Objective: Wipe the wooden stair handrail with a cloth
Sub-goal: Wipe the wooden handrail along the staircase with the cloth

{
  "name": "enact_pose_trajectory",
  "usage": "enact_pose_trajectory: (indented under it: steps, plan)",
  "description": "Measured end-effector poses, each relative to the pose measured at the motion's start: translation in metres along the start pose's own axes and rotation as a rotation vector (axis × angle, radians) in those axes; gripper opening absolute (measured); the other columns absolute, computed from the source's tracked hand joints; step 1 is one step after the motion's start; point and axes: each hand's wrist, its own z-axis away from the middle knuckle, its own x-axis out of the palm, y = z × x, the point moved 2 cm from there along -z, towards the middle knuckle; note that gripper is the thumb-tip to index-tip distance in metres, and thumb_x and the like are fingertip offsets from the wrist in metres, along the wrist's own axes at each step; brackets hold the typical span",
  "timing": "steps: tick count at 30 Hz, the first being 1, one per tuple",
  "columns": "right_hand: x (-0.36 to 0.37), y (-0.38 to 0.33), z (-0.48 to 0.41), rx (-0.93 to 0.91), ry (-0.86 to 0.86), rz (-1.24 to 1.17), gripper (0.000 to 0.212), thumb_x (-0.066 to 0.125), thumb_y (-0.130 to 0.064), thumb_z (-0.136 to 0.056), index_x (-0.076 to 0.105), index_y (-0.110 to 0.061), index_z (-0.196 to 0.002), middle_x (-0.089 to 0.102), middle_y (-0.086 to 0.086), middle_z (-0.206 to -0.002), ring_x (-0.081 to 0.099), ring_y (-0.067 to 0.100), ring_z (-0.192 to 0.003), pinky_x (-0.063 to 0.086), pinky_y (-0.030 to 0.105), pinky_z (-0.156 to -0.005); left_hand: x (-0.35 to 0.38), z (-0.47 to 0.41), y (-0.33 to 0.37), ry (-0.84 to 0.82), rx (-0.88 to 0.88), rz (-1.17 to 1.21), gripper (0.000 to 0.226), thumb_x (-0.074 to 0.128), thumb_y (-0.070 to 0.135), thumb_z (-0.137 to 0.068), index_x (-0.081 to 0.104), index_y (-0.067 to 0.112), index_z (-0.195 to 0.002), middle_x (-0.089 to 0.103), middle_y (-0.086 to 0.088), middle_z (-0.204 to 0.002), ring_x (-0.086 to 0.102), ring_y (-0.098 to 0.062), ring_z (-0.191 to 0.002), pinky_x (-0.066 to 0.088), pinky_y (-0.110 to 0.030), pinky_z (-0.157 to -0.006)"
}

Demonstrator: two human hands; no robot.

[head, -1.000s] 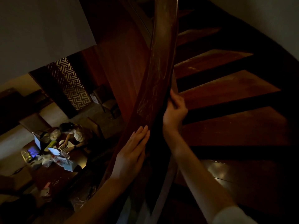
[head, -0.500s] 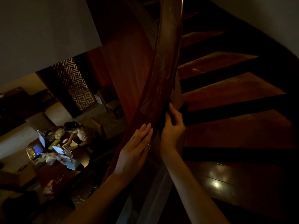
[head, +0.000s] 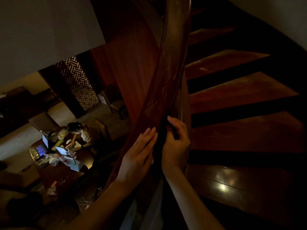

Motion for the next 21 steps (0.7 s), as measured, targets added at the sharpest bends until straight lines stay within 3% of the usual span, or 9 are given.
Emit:
enact_pose_trajectory:
  steps: [3,7,11,18,21]
  plan:
    - [0.020,-0.007,-0.052,-0.061,0.038,-0.021,0.041,0.057,0.017,-0.085,0.066,-0.017,-0.105,0.066,-0.002,-0.101,0.062,-0.004,-0.098,0.049,0.018,-0.092,0.000,0.000,-0.001,0.008,0.009,-0.012,0.042,0.047,0.011,-0.098,0.047,0.001,-0.139,0.043,-0.011,-0.150,0.034,-0.022,-0.143,0.028,-0.037,-0.118]
    - [0.051,-0.020,-0.124,-0.054,0.053,-0.053,0.035,0.055,0.013,-0.089,0.070,-0.012,-0.107,0.066,0.001,-0.106,0.063,0.012,-0.106,0.051,0.030,-0.098,0.002,0.001,-0.004,0.019,0.011,0.005,0.042,0.049,0.009,-0.098,0.048,0.002,-0.139,0.043,-0.009,-0.150,0.036,-0.023,-0.143,0.031,-0.040,-0.117]
    - [0.063,-0.030,-0.158,-0.122,0.053,-0.061,0.027,0.058,0.014,-0.087,0.072,0.000,-0.106,0.066,0.009,-0.101,0.064,0.004,-0.093,0.052,0.021,-0.089,0.004,0.003,-0.005,0.034,0.011,0.020,0.042,0.049,0.010,-0.099,0.048,0.004,-0.140,0.043,-0.007,-0.150,0.037,-0.024,-0.142,0.033,-0.041,-0.116]
    - [0.013,-0.015,-0.068,-0.248,-0.130,0.179,0.027,0.063,0.008,-0.087,0.073,-0.011,-0.103,0.063,-0.007,-0.101,0.061,-0.001,-0.098,0.049,0.016,-0.087,0.004,0.002,-0.004,0.040,0.014,0.000,0.043,0.048,0.010,-0.098,0.048,0.003,-0.140,0.043,-0.008,-0.150,0.036,-0.022,-0.143,0.029,-0.037,-0.118]
    - [-0.012,-0.005,-0.022,-0.123,-0.206,0.169,0.034,0.063,0.012,-0.084,0.074,-0.017,-0.100,0.065,-0.005,-0.099,0.064,0.003,-0.095,0.049,0.014,-0.083,0.004,0.003,-0.003,0.020,-0.003,-0.005,0.044,0.046,0.012,-0.098,0.046,0.004,-0.141,0.041,-0.007,-0.151,0.034,-0.020,-0.144,0.029,-0.035,-0.118]
